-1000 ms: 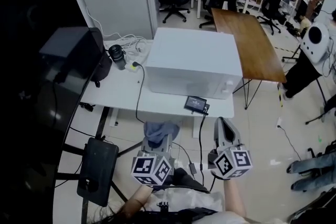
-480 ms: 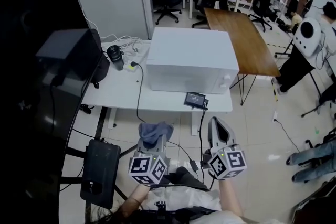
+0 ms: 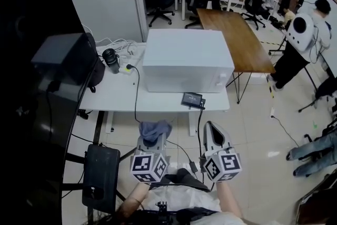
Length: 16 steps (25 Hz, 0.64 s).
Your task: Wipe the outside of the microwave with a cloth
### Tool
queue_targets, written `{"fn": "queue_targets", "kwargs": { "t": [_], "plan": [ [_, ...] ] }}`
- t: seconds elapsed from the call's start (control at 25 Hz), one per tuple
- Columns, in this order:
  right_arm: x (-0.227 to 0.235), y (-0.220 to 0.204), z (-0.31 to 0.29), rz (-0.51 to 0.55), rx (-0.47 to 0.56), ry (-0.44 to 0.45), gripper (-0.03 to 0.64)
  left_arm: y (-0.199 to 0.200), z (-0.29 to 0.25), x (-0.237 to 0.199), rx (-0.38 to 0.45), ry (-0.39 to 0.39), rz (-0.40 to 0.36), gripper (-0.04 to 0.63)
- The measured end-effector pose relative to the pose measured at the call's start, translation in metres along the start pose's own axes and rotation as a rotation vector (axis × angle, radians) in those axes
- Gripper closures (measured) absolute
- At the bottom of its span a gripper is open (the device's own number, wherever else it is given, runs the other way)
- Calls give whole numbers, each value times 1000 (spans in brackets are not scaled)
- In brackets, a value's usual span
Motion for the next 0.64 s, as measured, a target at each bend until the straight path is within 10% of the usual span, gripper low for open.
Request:
{"fn": "queue_targets", "kwargs": {
  "t": [0.64],
  "plan": [
    [3, -2, 1, 13, -35, 7, 617, -5, -6, 10, -27, 0, -1, 543]
  ]
}}
Point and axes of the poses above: the fingertips, and each gripper's own axes: z backward along the fingers, x to its right, y out of its top, the point moved 8 cm from there along z, backward along the fingers, and after that the axes turned 2 degrees about -x, right-handed, at the moved point
